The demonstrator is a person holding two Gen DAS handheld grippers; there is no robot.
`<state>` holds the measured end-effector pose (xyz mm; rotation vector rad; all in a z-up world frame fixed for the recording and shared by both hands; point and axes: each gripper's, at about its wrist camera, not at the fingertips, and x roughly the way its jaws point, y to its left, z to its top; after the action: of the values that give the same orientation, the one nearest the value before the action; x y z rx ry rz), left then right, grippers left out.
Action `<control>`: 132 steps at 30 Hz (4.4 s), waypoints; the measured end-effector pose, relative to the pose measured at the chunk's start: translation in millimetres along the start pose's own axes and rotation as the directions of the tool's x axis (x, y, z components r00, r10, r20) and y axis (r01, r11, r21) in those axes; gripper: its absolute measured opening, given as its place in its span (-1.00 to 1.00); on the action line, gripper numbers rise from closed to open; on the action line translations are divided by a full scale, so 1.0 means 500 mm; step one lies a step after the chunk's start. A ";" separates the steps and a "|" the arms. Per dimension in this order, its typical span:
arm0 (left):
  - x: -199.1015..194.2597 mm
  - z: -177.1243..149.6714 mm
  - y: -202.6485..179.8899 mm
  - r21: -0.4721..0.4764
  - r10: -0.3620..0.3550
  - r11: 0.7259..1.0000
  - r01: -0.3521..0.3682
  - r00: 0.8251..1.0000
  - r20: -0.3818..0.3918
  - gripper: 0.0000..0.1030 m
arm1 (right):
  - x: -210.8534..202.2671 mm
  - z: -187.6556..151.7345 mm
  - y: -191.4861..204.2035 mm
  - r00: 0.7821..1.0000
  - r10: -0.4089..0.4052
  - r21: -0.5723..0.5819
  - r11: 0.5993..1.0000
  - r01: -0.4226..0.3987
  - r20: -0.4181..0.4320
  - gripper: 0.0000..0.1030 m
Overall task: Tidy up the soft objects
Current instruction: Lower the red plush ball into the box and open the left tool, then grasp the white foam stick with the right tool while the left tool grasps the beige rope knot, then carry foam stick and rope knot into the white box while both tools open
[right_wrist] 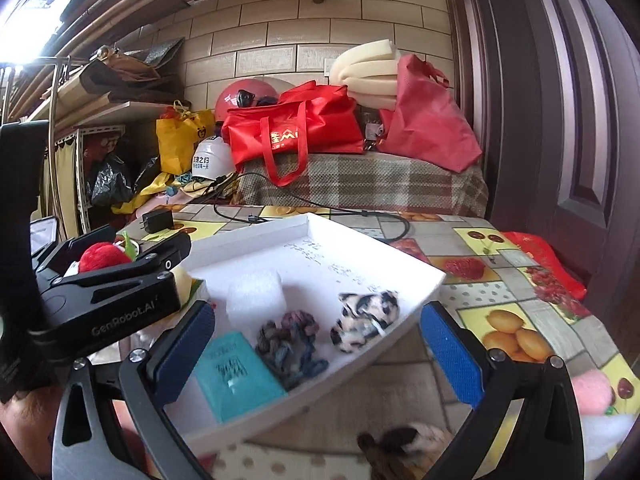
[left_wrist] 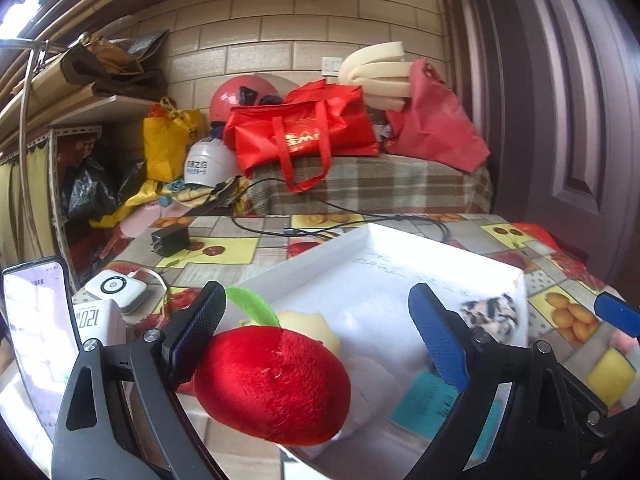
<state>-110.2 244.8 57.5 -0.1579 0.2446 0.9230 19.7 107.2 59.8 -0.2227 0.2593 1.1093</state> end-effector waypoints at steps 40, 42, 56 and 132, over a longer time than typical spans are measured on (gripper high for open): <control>-0.007 -0.104 -0.400 0.287 -0.371 0.762 0.581 0.754 -0.543 -0.35 | -0.095 -0.124 -0.347 0.927 0.014 0.037 0.999 0.000 -0.375 -0.63; -0.026 -0.094 -0.391 0.284 -0.411 0.754 0.592 0.763 -0.500 -0.35 | -0.124 -0.120 -0.333 0.945 0.010 0.023 1.000 -0.002 -0.328 -0.63; -0.149 -0.037 -0.284 0.236 -0.481 0.841 0.487 0.873 -0.083 -0.36 | -0.232 -0.098 -0.279 0.997 -0.037 0.084 0.996 0.043 -0.072 -0.63; 0.111 0.014 -0.019 0.001 -0.021 1.000 0.021 0.990 -0.143 0.61 | 0.158 0.033 -0.037 0.985 0.060 0.053 0.997 -0.052 -0.165 0.58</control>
<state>-69.4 283.5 49.3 -0.2242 0.3761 0.8916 71.2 171.8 51.4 -0.2664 0.4432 1.1398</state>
